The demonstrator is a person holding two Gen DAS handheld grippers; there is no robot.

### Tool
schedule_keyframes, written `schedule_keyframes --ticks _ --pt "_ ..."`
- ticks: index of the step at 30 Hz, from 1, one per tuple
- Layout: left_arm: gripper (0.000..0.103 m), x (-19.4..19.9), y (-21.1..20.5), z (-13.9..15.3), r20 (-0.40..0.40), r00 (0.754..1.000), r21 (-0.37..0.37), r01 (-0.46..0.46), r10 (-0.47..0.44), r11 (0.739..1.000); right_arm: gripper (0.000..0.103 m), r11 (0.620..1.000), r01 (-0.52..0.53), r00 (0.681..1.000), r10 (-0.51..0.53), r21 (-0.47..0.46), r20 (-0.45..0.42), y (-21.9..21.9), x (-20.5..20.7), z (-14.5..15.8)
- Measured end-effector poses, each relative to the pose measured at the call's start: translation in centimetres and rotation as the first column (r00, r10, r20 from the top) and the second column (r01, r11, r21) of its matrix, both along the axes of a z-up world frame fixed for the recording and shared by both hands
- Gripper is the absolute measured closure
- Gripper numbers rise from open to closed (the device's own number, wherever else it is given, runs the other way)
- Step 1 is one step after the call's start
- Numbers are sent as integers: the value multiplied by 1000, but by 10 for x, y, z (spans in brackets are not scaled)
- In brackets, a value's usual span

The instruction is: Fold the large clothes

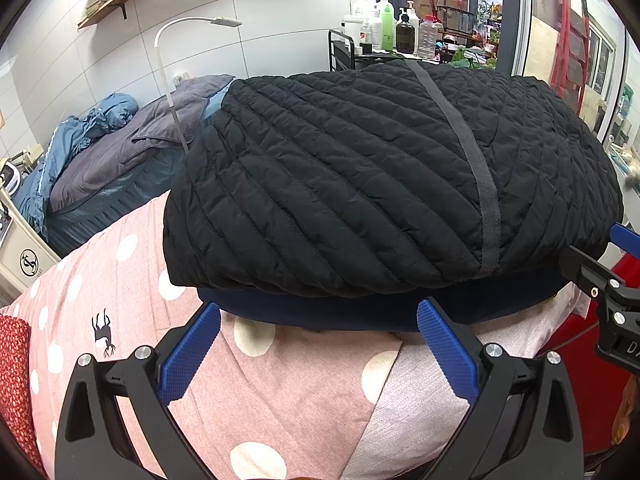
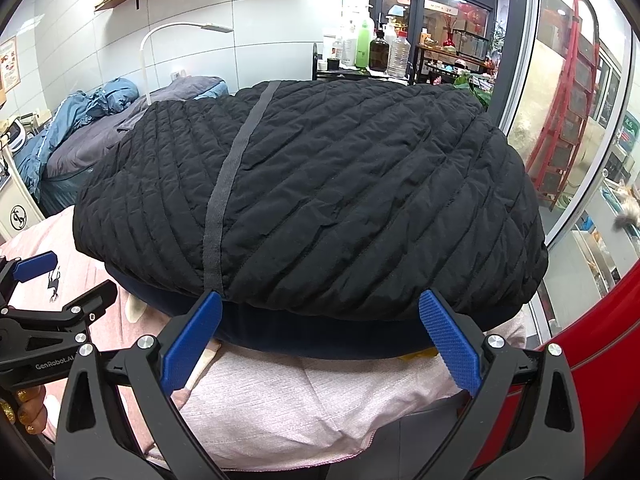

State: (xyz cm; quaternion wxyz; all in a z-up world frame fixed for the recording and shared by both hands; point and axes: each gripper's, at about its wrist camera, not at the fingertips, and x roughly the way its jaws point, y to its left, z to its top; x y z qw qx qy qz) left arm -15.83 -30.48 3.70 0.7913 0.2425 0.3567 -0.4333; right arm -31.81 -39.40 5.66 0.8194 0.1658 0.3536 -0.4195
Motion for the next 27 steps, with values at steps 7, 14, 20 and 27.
schedule_keyframes --ticks 7,14,20,27 --pt "6 0 2 1 -1 1000 -20 1 -1 1000 6 1000 1 1000 -1 1 2 0 0 0" --pt "6 -3 12 6 22 1000 -114 8 -5 993 6 1000 7 1000 -7 -3 2 1 -1 0" --pt "6 1 6 2 -14 1000 -74 -17 16 997 6 1000 13 1000 -13 -6 3 1 -2 -1" --pt "6 -5 -2 -9 -13 1000 16 19 -19 1000 6 1000 9 1000 -9 -4 2 3 -2 -2"
